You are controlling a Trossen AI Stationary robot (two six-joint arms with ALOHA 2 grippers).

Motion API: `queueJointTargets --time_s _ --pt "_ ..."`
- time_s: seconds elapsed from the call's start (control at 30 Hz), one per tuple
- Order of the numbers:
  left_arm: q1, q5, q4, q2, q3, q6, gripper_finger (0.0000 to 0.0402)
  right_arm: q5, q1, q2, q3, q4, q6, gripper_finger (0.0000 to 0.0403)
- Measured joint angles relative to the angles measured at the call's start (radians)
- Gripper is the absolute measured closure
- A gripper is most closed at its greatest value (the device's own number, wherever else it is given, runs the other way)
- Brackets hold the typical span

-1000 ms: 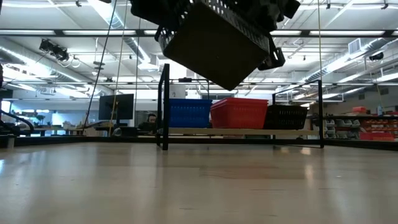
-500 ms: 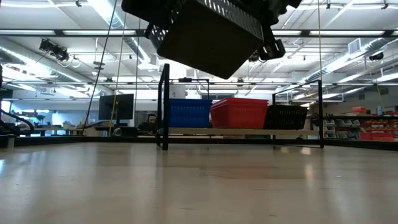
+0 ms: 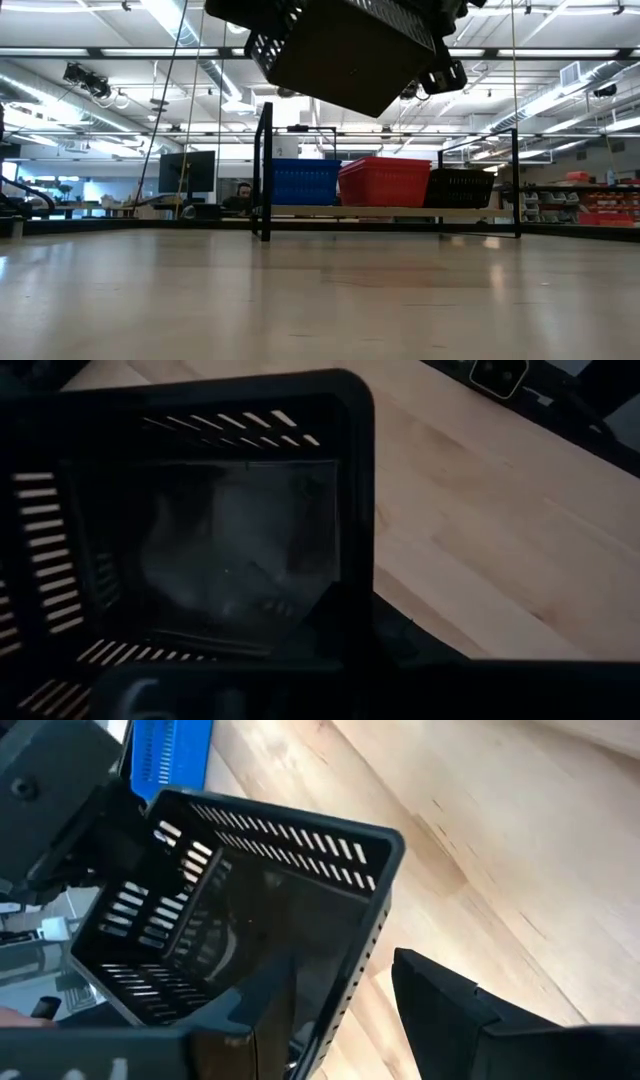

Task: Stack baskets on shelf by color
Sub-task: Stack the black bin on the stacked black bins on the shelf

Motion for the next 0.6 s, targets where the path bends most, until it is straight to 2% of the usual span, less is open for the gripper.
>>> queueJointTargets --time_s 0.37,0.47,0.6 --pt "0.007 -0.061 0.027 0.000 0.006 0.001 0.0394 -0.040 0.017 0.102 0.000 -0.012 -0.052 0.0241" --pt "0.006 -0.091 0.030 0.000 0.017 -0.016 0.0379 -0.039 0.016 0.116 0.000 -0.022 -0.074 0.0279" --pt "0.007 -0.127 0.037 -0.002 0.045 -0.056 0.0350 -0.014 0.009 0.113 -0.001 -0.041 -0.103 0.0366"
